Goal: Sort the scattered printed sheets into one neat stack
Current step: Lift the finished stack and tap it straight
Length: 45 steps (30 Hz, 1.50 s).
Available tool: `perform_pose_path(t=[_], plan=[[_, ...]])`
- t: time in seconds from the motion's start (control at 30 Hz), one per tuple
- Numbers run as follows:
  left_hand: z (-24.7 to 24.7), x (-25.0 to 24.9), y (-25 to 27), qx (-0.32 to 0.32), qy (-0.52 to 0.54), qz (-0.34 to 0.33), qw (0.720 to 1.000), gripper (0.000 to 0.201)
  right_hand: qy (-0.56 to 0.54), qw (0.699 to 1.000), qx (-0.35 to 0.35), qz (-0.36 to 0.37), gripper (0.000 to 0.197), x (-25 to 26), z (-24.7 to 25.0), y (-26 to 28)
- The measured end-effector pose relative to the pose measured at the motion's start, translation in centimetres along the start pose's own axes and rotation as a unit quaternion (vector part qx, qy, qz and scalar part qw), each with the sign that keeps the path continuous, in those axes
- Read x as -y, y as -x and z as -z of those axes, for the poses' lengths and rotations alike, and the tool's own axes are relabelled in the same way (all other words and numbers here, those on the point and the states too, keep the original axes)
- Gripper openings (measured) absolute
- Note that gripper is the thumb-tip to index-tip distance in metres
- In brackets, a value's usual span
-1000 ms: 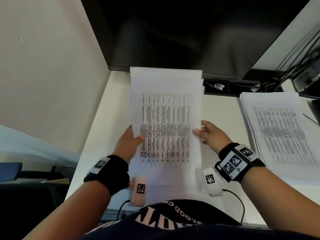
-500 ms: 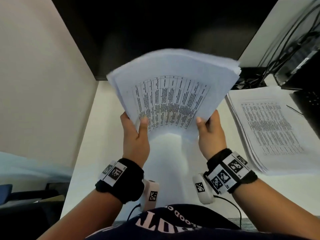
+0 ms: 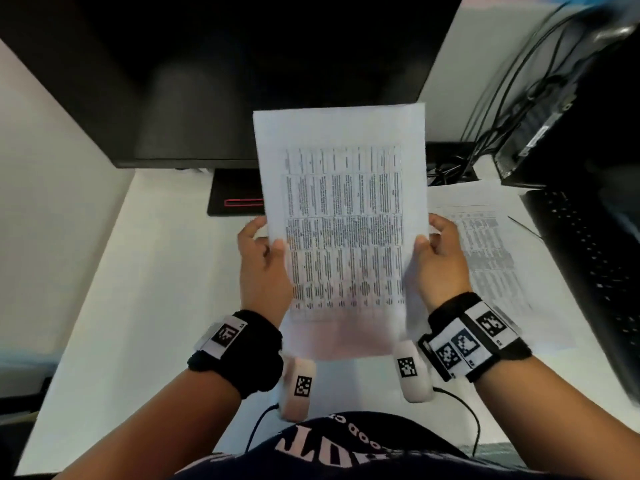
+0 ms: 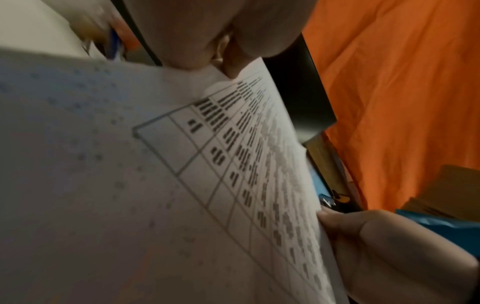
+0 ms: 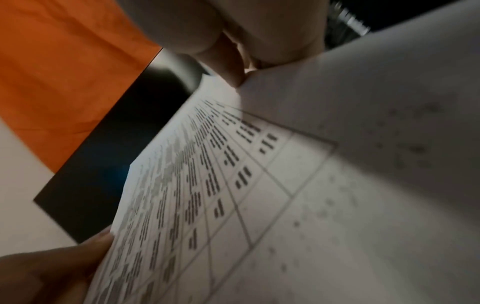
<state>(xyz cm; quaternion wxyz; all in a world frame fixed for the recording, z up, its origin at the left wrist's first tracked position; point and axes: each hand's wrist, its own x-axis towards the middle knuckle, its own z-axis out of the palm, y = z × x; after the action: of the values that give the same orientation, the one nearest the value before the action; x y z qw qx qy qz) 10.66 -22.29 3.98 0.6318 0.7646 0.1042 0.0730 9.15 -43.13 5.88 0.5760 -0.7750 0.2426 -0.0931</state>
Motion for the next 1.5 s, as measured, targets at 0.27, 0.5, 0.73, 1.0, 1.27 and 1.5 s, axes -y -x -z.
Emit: perform_pose_path(t=[0.27,0.5,0.73,1.0,1.27,1.5], plan=[[-12.5,1.7,3.5,0.19,-0.129,0.09,0.969,0.032,0.157,0.985,-0.017,-0.067,0.029,-6.3,12.7,-6.8],[-18.9,1.6,4.3,0.207,-0.106,0.134,0.963,0.019,0.2,0.973,-0.007,-0.114,0.026,-10.3,18.2,-10.7],[-21.4,2.6,2.9,0.186,-0.221,0.13,0.948,0.035,0.233,0.961,0.015,-0.148,0.039,-11.9,18.7,-14.7],[-23.3,3.8,1.9,0.233,-0.184,0.262,0.918,0.051,0.288,0.926,0.102,-0.22,0.049,-11.6,18.6,-16.7],[-21.2,5.1,1.2,0.269,-0.2,0.28,0.899,0.041,0.266,0.907,0.208,-0.251,0.027,-11.6,17.0,-15.7],[-13.7,1.9,0.6,0.217,-0.13,0.233,0.939,0.034,0.133,0.952,0.213,-0.175,0.04,-7.1,13.0,-11.5]])
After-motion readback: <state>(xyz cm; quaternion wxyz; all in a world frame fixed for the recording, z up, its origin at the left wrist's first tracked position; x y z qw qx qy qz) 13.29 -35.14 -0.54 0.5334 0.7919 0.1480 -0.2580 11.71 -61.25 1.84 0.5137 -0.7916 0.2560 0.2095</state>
